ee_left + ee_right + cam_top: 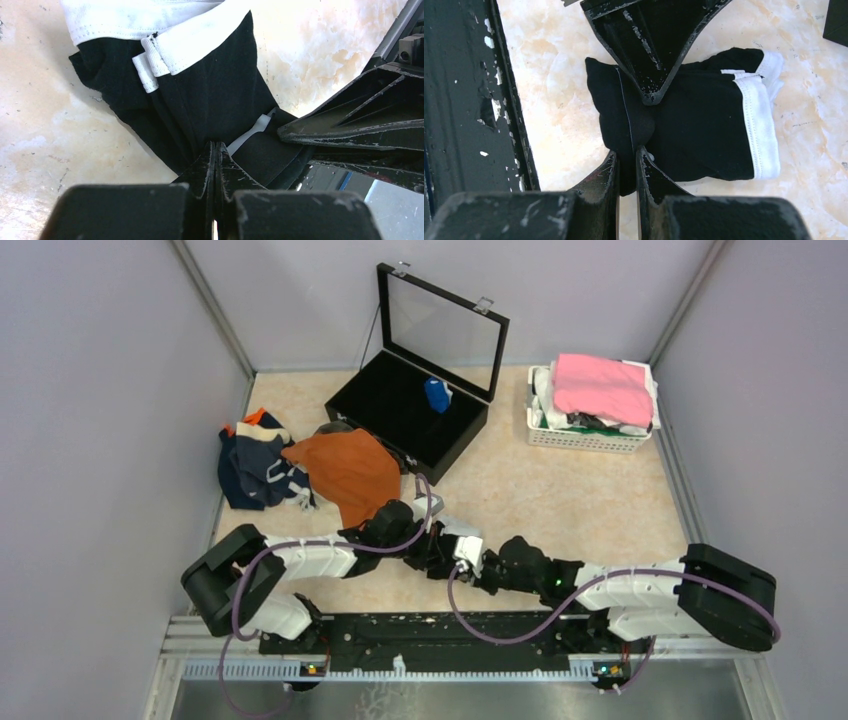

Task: Roll the underwear
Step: Roll the underwear to the center of the board.

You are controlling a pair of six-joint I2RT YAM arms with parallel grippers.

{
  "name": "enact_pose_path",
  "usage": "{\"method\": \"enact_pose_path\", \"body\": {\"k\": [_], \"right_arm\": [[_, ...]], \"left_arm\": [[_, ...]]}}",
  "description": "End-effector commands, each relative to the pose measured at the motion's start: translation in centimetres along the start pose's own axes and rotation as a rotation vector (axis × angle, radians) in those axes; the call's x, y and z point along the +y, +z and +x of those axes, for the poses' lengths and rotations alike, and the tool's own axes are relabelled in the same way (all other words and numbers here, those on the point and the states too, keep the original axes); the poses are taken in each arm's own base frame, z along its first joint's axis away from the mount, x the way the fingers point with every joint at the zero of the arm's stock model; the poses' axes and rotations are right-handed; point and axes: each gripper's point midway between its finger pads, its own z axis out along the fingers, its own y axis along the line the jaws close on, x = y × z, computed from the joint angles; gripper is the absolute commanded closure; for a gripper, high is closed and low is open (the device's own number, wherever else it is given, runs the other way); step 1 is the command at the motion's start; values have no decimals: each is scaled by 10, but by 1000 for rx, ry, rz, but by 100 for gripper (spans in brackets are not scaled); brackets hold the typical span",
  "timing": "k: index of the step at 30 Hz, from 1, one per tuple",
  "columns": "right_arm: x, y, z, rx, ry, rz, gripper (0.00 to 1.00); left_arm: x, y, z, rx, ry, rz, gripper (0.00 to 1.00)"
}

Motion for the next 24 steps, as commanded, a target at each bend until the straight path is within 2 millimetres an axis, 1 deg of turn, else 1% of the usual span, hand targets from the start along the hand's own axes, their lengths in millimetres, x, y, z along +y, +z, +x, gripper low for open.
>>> {"method": "enact_pose_path", "body": {"k": [1, 7, 12, 15, 24], "right_arm": [[-2, 2, -20, -65, 108, -1, 100], [-4, 1, -22, -95, 280, 10, 100], [-4, 0, -10, -64, 375, 23, 100], [-3, 0, -7, -48, 416, 13, 100], [-11, 0, 14, 26, 561, 32, 100]], "left_arm": [[2, 3, -3, -12, 19, -6, 100], [3, 1, -6, -26, 16, -22, 100], [1, 1, -8, -29, 16, -17, 100], [1, 2, -9, -28, 16, -16, 100], [1, 2, -12, -37, 13, -21, 100]]}}
